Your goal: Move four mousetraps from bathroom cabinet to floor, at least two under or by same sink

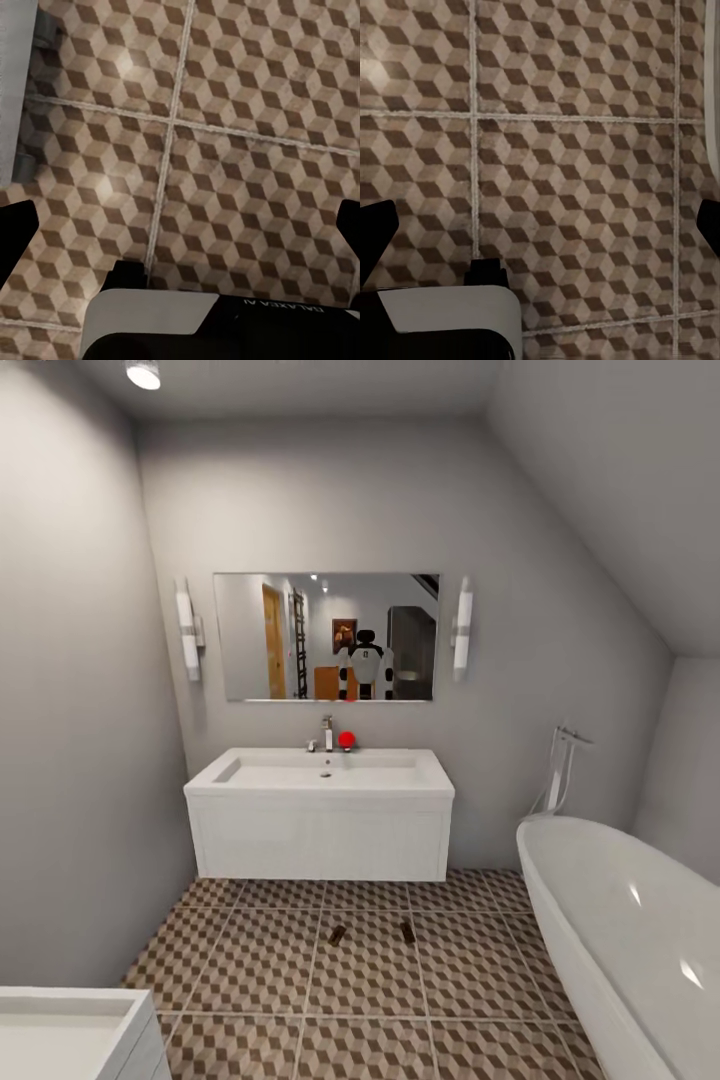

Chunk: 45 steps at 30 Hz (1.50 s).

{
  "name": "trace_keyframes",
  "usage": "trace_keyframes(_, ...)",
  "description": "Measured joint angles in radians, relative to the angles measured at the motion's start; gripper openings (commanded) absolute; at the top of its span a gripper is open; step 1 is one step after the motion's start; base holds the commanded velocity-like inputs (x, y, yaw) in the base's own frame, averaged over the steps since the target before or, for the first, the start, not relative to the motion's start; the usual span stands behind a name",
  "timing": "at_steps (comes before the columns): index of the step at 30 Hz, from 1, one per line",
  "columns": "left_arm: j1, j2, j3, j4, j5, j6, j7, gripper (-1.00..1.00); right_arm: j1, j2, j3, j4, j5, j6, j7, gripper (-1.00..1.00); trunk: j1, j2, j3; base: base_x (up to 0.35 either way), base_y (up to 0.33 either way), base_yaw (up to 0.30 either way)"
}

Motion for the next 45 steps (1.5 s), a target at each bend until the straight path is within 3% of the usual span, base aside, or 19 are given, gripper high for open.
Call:
trace_keyframes(10,0.016,-0.001,-0.001,0.000,0.000,0.000,0.000,1.00,0.053,0.006,0.000,0.000,0.000,-0.003,0.005,1.00,-0.038,0.070,0.031,0.000,0.000,0.000)
trace_keyframes(21,0.045,-0.003,-0.001,0.000,-0.001,0.000,0.000,1.00,0.103,0.006,0.000,0.000,0.000,-0.005,0.043,1.00,-0.039,0.070,0.031,0.000,0.000,0.000)
trace_keyframes(45,0.095,-0.003,-0.001,0.000,-0.002,-0.001,0.000,1.00,0.117,0.009,0.000,0.000,0.000,-0.006,0.087,1.00,-0.039,0.070,0.031,0.000,0.000,0.000)
